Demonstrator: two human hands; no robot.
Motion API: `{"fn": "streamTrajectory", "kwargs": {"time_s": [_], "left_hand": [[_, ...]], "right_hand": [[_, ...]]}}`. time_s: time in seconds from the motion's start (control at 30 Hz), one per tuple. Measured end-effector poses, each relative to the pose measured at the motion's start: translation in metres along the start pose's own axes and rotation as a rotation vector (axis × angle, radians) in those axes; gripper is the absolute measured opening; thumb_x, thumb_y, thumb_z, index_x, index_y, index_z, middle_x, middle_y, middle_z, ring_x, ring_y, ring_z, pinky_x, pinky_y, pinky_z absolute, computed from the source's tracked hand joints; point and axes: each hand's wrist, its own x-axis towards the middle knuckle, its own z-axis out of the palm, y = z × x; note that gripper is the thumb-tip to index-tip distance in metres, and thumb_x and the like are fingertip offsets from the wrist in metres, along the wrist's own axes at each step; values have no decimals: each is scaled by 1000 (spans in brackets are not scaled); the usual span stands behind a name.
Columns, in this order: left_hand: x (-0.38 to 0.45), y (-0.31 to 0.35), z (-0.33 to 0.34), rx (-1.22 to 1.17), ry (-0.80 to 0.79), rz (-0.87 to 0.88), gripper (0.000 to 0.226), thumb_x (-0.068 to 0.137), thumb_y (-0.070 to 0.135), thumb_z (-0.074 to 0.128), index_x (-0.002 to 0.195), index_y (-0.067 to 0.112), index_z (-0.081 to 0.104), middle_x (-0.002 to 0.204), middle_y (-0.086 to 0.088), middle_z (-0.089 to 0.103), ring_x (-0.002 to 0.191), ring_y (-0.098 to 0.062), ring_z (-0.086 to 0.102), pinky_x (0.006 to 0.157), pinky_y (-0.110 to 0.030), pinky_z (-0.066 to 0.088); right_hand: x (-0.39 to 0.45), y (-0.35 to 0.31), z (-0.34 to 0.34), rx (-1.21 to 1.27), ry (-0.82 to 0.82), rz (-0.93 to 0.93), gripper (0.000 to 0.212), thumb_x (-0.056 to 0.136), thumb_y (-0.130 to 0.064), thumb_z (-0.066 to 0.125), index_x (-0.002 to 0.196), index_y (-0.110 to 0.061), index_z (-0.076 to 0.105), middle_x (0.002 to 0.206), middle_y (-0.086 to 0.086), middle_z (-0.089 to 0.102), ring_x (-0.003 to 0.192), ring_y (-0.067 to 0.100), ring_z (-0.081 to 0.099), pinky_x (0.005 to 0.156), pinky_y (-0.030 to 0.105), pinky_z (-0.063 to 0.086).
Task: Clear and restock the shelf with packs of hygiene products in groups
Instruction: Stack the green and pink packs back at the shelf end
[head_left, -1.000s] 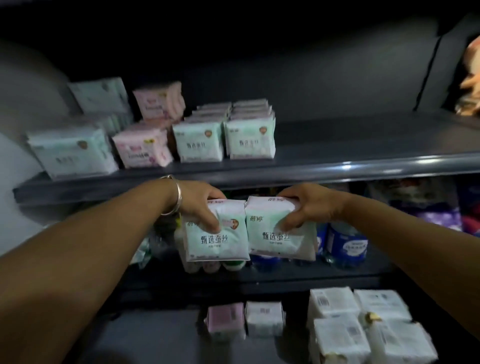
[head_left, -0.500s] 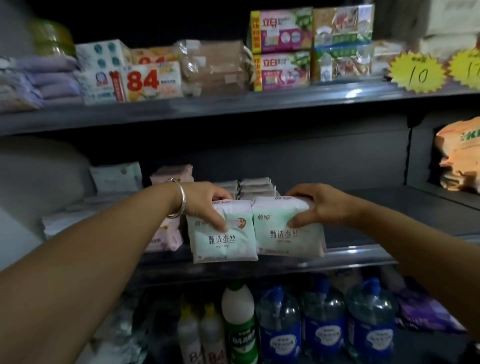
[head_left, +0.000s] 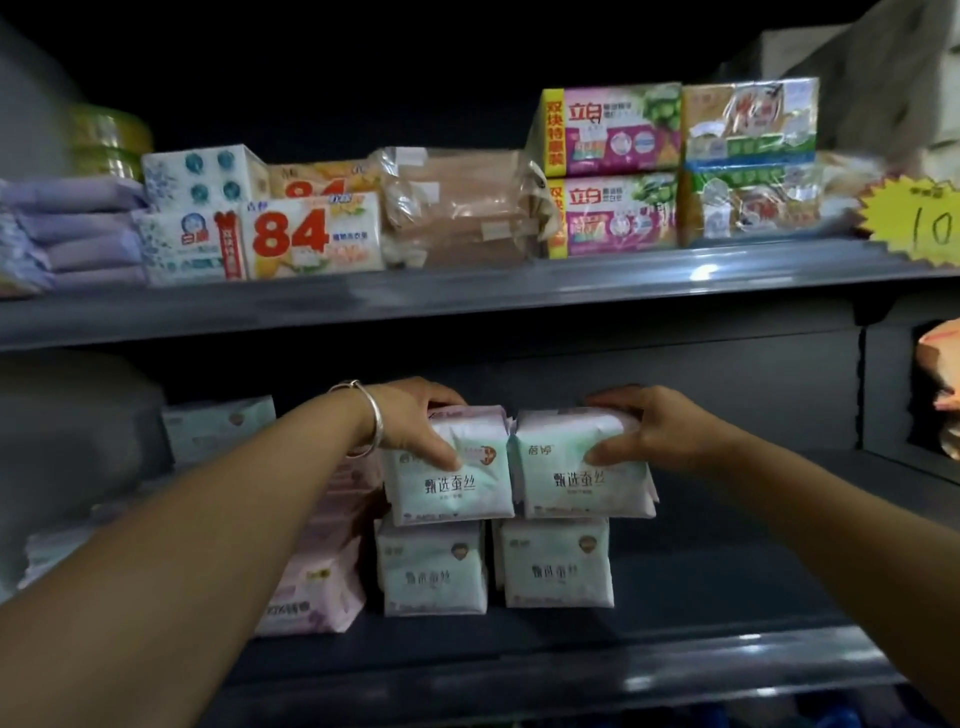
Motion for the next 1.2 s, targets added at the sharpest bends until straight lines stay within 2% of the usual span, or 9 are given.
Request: {"fn": "streamTrajectory", "kwargs": {"time_s": [0.13,0.27,0.4,0.5,0.6,0.73,0.87,0.97,1.2], "left_hand": [[31,-17,-2,33,57,-6,60,68,27,81,122,29,55,113,9,63,99,-12,62,88,-30,53],[57,-35,12,10,96,28,58,71,21,80,122,26,54,116,8,57,102,-12,59,78,-20,50],[69,-57,30,165,131,25,69,73,31,79,134,33,47,148,3,28,138,-19,28,109,-27,25],[67,-65,40,19,161,-55,94,67,34,83,143,39,28,158,2,4,145,-21,12,116,-33,19],[64,-70,51,-267,286,-145,119,62,25,87,150,31,6,157,-4,11,144,-22,18,114,-33,25],[62,-82,62,-550,333,-183,117,63,17,86,150,26,7,157,-2,15,142,-20,23,112,-30,27],[64,-84,63,-587,356,-156,92,65,12,84,142,22,34,149,-1,29,132,-19,36,94,-23,36],[78,-85,55,-644,452,-130,86,65,4,83,138,18,40,141,-6,42,121,-21,46,87,-26,43],[133,-102,48,-624,617,-141,94,62,1,84,141,13,35,142,-13,43,126,-30,46,101,-41,44]], "right_hand": [[33,10,10,-12,38,-21,59,67,-26,83,122,-24,61,116,-4,58,102,15,59,87,27,51],[54,25,27,10,19,5,57,70,-22,82,123,-26,60,113,-8,56,104,13,57,88,23,48],[56,43,42,193,-30,67,64,70,-13,82,126,-26,56,116,-3,60,104,17,61,90,31,54],[52,47,44,279,-67,90,79,68,-4,81,135,-27,46,108,-6,60,94,10,62,74,19,56],[49,46,47,322,-33,110,85,69,0,79,138,-29,39,102,-9,57,86,6,60,61,13,54],[51,43,52,356,41,130,78,67,3,79,133,-23,46,99,-3,60,83,8,60,58,17,54],[65,42,53,317,142,109,77,67,1,80,133,-22,47,104,-1,59,86,12,60,66,22,54],[80,45,56,328,223,97,78,68,1,80,134,-18,43,110,5,58,99,24,60,79,35,55],[126,61,69,273,279,113,84,70,-1,78,140,-15,35,124,12,54,111,31,57,93,45,51]]}}
